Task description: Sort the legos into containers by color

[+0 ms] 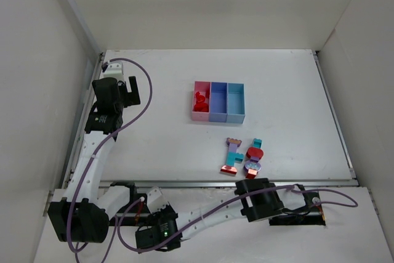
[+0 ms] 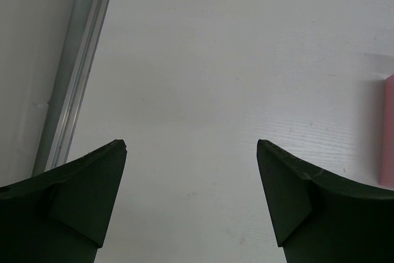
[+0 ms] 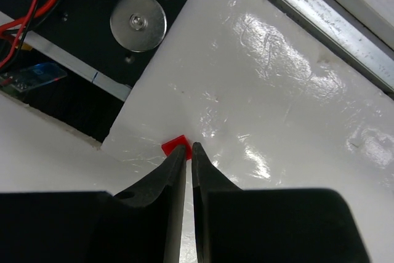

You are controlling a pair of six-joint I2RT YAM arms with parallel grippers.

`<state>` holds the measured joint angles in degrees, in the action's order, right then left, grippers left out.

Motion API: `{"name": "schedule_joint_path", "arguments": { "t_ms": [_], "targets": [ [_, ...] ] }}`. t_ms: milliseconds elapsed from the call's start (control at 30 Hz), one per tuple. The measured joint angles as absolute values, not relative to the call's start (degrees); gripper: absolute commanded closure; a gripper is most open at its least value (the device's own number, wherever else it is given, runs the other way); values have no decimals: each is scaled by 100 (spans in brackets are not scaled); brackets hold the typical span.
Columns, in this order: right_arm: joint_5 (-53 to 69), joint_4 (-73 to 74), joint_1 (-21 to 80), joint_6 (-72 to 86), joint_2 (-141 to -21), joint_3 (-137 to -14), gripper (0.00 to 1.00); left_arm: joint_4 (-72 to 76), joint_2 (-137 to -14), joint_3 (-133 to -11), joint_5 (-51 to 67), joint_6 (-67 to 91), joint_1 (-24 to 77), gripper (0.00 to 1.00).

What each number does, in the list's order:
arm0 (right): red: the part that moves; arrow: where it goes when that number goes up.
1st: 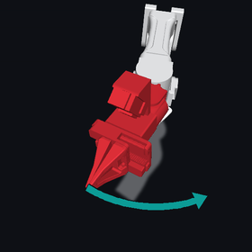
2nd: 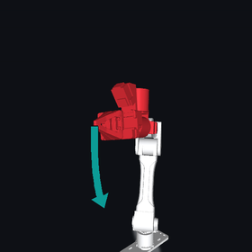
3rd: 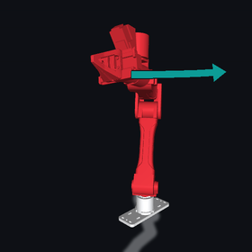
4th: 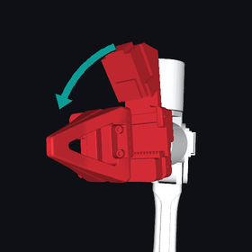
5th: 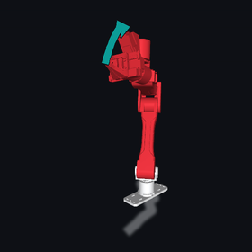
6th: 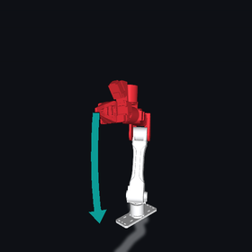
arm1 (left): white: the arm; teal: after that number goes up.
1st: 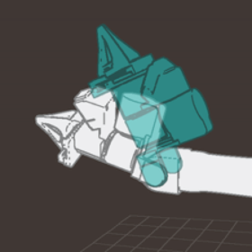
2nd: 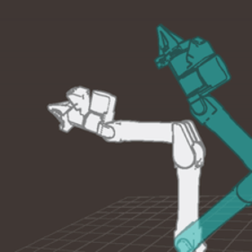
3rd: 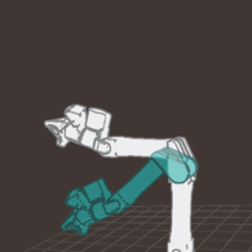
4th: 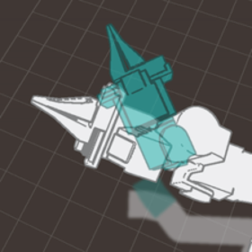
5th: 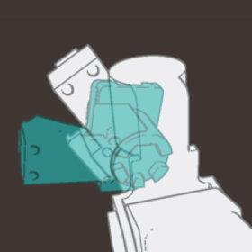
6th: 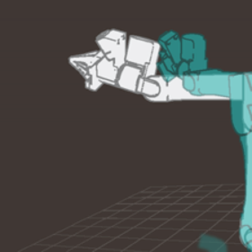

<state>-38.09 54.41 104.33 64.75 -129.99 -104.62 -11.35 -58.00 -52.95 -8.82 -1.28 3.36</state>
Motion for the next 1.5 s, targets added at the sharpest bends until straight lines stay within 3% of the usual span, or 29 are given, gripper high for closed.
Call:
{"name": "schedule_joint_path", "arguments": {
  "t_ms": [533, 933, 1300, 1433, 1500],
  "targets": [
    [-3942, 5238, 10265, 6479, -12715, -9950, 86, -1127, -5699, -5271, -814, -331, 336, 15],
    [-3964, 4906, 10123, 6497, -12527, -9579, 86, -1070, -5140, -5000, 169, -996, 336, 15],
    [-3968, 4958, 10099, 6493, -12481, -9550, 72, -1100, -5050, -4871, 716, -1367, 336, 15],
    [-3968, 5065, 10119, 6493, -12481, -9598, 57, -1103, -5052, -4845, 751, -1400, 336, 15],
    [-3966, 5098, 10141, 6501, -12481, -9673, 46, -1103, -5052, -4845, 755, -1426, 336, 15]
  ]
}}
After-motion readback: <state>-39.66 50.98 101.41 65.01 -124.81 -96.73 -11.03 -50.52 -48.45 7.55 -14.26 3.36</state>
